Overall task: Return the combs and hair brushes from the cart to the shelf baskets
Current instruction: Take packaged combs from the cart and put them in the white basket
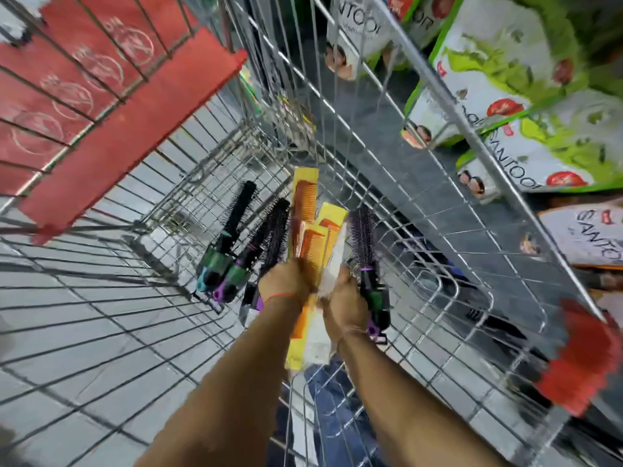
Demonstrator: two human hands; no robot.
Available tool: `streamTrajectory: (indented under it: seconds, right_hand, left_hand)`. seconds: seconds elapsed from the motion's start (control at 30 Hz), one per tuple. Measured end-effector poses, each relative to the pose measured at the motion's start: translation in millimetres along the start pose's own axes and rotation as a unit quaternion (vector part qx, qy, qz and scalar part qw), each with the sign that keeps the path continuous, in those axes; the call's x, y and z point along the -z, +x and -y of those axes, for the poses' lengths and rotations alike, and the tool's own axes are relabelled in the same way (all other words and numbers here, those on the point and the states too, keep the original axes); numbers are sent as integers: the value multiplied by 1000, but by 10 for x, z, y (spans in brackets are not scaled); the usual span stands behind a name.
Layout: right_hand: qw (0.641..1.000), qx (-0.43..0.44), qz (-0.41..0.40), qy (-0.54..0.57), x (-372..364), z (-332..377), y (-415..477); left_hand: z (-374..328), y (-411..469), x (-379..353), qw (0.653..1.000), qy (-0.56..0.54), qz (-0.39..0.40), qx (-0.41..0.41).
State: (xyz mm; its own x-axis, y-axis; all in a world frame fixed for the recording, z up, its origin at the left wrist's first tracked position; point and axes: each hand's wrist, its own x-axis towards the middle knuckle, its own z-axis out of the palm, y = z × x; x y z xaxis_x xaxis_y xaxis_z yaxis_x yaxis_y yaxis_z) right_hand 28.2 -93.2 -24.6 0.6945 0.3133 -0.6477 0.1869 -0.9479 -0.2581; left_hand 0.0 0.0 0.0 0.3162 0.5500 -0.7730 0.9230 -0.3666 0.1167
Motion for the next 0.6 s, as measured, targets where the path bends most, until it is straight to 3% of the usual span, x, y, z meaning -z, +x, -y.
streamTrajectory:
  seconds: [0.1, 0.2, 0.27, 0.37, 0.5, 0.6]
  right_hand:
    - [995, -47, -16, 87, 62, -52, -76]
    - [992, -67, -23, 103, 148, -70, -131]
    - [995, -47, -38, 77, 282, -50, -207]
    - [994, 40, -95, -19, 306, -64, -230]
    - [993, 83, 25, -75, 219, 11, -197]
    - [986, 82, 18, -146, 193, 58, -186]
  left_hand:
    - [57, 2, 135, 998, -57, -21, 28]
    - [109, -24, 240, 987, -156, 4, 34]
    - [144, -57, 307, 972, -234, -8, 26]
    - [163, -131, 406, 953, -288, -97, 13]
    - [219, -135, 418, 944, -300, -134, 34]
    - [285, -125, 395, 929, -344, -126, 48]
